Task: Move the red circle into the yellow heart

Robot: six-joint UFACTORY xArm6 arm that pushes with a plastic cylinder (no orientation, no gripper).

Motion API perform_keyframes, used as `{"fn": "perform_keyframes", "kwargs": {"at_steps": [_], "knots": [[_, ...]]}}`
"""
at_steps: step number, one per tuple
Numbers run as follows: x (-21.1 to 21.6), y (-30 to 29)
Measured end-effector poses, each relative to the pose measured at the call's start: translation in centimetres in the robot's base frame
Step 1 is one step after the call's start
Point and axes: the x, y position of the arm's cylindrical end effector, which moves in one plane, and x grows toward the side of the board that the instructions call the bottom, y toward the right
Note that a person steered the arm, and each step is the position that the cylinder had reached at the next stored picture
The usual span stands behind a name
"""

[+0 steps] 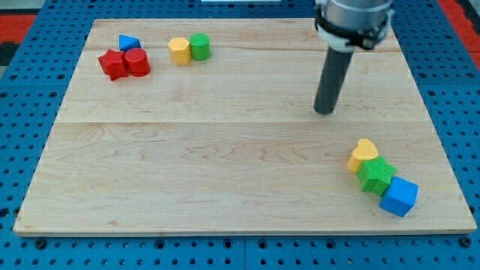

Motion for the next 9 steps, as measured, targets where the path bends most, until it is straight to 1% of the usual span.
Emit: {"fn": "perform_keyframes", "kwargs": {"at_steps": [2,3,4,5,7,8,9], "knots": [[-13.1,-8.6],[-16.2,-15.2],[-16.2,-23.7],[-13.6,-26.7],[-11.9,-32.0],[-10.4,-33.1],[-6.9,-31.9]]}}
